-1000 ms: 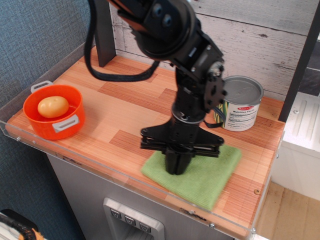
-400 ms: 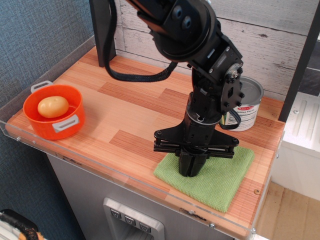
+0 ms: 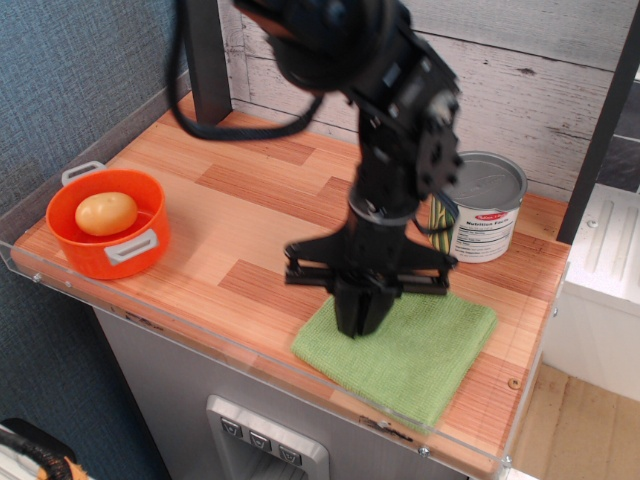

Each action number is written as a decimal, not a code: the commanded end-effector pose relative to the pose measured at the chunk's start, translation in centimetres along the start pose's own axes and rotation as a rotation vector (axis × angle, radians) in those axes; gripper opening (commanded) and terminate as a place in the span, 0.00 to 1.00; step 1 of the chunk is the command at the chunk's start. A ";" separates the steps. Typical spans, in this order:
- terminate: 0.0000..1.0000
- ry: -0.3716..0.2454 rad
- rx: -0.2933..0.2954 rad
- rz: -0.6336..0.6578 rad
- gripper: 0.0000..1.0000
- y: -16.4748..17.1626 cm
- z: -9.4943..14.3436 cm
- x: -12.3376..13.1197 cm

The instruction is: Move the cloth to the bottom right corner of the table.

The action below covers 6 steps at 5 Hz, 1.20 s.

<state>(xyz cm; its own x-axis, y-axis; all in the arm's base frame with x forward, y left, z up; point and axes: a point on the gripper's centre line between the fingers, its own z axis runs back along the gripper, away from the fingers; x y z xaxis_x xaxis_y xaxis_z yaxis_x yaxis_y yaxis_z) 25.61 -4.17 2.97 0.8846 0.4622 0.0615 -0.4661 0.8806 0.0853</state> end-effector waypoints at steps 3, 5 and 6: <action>0.00 -0.163 -0.129 0.038 1.00 1.9 7.4 4.1; 0.00 -0.131 -0.063 0.076 1.00 7.2 8.9 7.9; 0.00 -0.124 -0.056 0.077 1.00 9.4 9.2 10.2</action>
<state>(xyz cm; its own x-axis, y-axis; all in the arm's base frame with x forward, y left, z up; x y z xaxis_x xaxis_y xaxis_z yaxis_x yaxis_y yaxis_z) 30.18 7.85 12.19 0.8441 0.5157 0.1468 -0.5251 0.8504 0.0317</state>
